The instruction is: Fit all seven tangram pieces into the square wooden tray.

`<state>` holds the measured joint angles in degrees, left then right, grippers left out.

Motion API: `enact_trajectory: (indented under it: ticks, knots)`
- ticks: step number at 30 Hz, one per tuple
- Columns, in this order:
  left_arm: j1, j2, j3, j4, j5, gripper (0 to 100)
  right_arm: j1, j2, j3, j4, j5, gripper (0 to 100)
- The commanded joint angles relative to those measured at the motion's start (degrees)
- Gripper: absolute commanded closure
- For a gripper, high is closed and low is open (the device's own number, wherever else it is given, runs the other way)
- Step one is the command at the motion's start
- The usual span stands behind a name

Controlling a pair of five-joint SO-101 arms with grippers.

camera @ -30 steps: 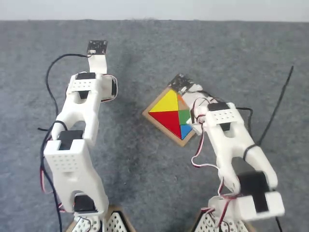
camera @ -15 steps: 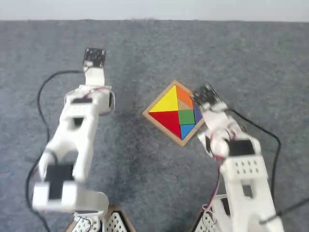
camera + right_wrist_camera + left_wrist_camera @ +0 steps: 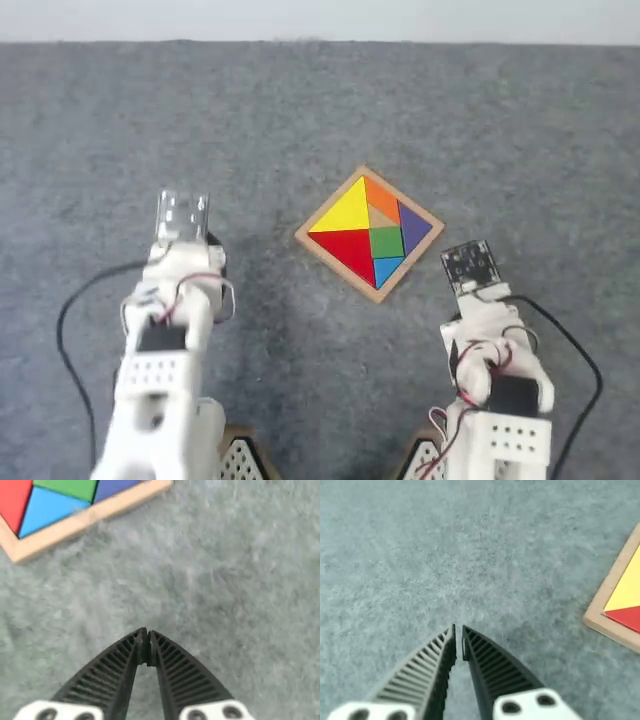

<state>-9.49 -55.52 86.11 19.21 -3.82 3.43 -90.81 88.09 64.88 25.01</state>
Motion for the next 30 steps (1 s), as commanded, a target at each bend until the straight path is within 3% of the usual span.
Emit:
enact_trajectory:
  ticks: [1,3,12,23,30]
  knots:
    - [0.09,-18.02,8.75,-1.32,-0.35,98,4.00,-8.66,2.46,2.86,-0.35,99.1]
    - [0.09,-24.09,10.86,0.79,-0.35,98,5.67,-12.35,3.87,5.14,-0.35,99.1]
    - [0.44,-45.19,10.59,26.46,-0.26,98,7.08,-13.14,8.44,5.41,-0.35,99.0]
    - [0.09,-48.53,10.42,51.25,-0.35,98,6.81,-12.79,8.44,5.76,-0.26,99.1]
    - [0.26,-48.53,10.42,53.01,-0.18,98,6.90,-12.79,8.44,5.76,-0.35,99.1]
